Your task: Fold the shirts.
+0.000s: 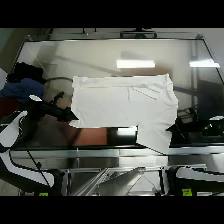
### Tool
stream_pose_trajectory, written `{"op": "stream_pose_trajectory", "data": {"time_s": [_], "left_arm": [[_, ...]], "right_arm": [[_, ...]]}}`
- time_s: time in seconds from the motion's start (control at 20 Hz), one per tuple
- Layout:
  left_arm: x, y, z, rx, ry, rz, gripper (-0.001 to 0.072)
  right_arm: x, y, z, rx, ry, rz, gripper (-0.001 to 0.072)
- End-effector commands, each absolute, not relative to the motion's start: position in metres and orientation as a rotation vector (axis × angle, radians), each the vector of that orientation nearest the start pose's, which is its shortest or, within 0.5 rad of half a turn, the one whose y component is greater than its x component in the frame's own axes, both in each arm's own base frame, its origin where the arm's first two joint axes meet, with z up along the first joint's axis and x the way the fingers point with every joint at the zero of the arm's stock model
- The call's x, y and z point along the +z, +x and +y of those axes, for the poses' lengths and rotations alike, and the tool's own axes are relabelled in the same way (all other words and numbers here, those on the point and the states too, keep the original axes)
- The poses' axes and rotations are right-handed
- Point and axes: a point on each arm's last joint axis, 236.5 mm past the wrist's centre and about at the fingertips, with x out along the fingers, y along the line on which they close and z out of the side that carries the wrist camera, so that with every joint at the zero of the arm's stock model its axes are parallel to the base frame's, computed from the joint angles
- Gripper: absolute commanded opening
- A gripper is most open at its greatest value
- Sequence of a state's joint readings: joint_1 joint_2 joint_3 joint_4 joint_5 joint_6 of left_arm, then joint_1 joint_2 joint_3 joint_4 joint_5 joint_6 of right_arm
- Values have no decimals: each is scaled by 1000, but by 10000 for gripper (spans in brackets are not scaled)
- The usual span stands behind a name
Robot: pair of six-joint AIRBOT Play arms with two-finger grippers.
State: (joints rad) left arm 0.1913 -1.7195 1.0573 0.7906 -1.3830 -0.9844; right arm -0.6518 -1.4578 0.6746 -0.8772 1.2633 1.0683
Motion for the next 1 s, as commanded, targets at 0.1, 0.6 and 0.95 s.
{"op": "stream_pose_trajectory", "data": {"time_s": [0.1,0.6,0.95], "left_arm": [[-91,313,-100,-746,-680,1650,27],[-3,387,-87,-869,-964,1285,26],[18,471,-80,-791,-852,1174,27]], "right_arm": [[-86,269,-7,294,1025,1477,16],[27,420,39,556,1099,988,18],[31,528,-11,426,1097,800,17]]}}
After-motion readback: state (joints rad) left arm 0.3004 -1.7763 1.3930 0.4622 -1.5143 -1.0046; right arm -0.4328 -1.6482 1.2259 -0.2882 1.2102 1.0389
